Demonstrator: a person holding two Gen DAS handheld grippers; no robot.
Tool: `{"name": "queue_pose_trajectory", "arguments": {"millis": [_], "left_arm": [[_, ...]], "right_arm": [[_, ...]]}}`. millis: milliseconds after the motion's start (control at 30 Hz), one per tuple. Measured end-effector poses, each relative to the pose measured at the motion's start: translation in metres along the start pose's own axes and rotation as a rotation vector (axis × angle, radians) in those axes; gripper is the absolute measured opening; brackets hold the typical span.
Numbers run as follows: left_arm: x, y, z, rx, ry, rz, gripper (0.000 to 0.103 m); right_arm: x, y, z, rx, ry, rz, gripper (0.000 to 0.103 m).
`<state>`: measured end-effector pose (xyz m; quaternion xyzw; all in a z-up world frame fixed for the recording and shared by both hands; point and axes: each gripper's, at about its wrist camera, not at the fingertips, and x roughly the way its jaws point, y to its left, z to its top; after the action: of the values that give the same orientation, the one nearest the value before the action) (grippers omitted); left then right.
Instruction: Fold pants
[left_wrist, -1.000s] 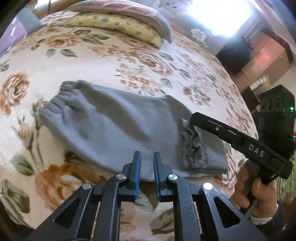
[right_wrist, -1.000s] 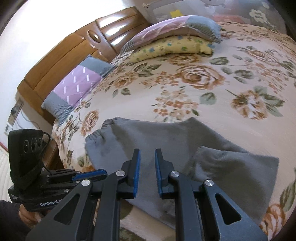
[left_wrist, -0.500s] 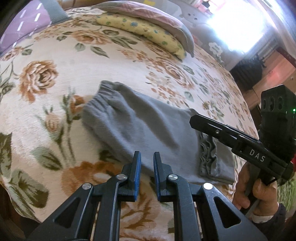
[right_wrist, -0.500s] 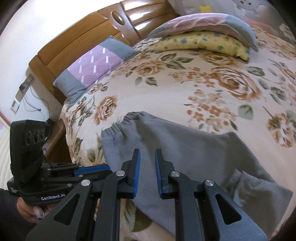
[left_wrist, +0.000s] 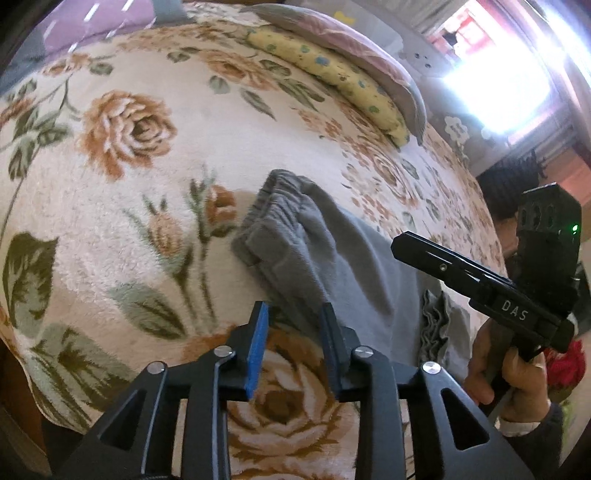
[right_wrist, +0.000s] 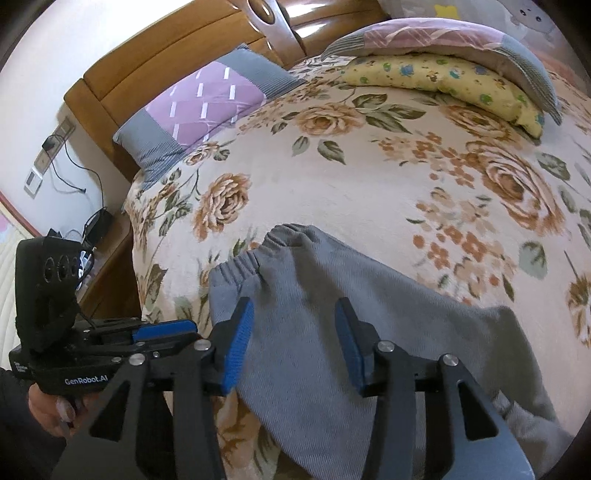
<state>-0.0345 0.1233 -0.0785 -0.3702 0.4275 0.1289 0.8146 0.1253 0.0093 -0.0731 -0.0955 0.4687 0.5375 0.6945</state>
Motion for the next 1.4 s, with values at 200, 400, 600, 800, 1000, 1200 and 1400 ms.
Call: {"name": "queue_pose_trajectory", "arguments": {"millis": [200,400,600,800,1000,1200,1400], "left_arm": [[0.002,0.010,0.008,-0.063,0.001,-0.021,0.044],[0.013,0.016,0.016,-0.105,0.013,-0.031,0.050],[0.027,0.025,0.018,-0.157,0.038,-0.059,0.053],[0.036,0.034,0.023,-0.231,0.057,-0.113,0.055],[0.052,0.041,0.025,-0.261,0.068,-0.112,0.062],[0.063,0.036,0.032,-0.259,0.067,-0.088,0.063],[0.067,0.034,0.033,-0.224,0.043,-0.086,0.046]], "right_arm": [[0.015,-0.002,0.017,-0.028,0.037,-0.005,0.047],[0.033,-0.005,0.036,-0.054,0.075,-0.004,0.047],[0.052,-0.006,0.050,-0.087,0.114,0.002,0.048],[0.075,-0.008,0.066,-0.119,0.166,0.040,0.048],[0.109,-0.009,0.084,-0.188,0.288,0.086,0.053],[0.144,-0.013,0.091,-0.188,0.403,0.154,0.055],[0.152,-0.009,0.085,-0.195,0.425,0.201,0.035]]}}
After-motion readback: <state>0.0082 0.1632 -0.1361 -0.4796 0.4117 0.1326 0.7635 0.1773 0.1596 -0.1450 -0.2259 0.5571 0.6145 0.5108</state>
